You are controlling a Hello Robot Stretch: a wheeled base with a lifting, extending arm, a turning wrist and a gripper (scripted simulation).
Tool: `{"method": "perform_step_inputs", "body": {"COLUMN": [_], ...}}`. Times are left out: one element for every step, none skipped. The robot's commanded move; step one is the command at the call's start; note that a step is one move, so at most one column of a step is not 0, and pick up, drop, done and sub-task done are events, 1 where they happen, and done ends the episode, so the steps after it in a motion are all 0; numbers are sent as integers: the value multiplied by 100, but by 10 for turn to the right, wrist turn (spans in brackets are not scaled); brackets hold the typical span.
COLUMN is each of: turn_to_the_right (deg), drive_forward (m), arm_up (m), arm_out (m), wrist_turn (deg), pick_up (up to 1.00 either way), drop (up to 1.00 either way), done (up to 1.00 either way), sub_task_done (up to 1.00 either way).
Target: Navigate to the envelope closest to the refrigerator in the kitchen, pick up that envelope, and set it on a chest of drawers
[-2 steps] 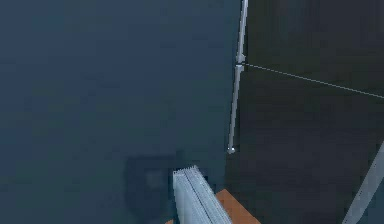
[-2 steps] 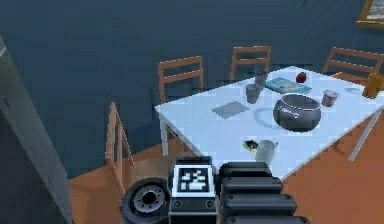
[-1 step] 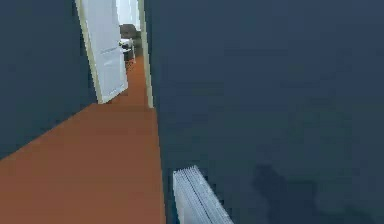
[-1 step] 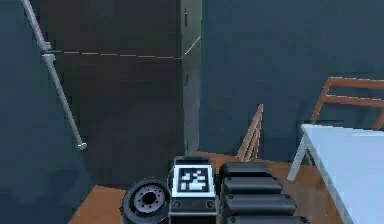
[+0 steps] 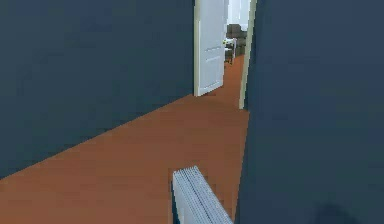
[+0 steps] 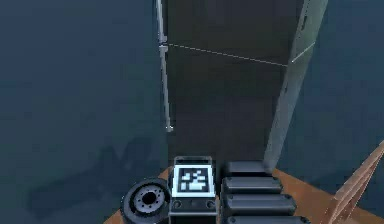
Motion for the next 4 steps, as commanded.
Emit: {"method": "perform_step_inputs", "body": {"turn_to_the_right": [0,-210,0,300], "drive_forward": [100,0,5,0], "arm_up": [0,0,0,0], "arm_out": [0,0,0,0], "wrist_turn": [0,0,0,0], "pick_up": [0,0,0,0], "drop": [0,0,0,0], "done": [0,0,0,0], "sub_task_done": [0,0,0,0]}}
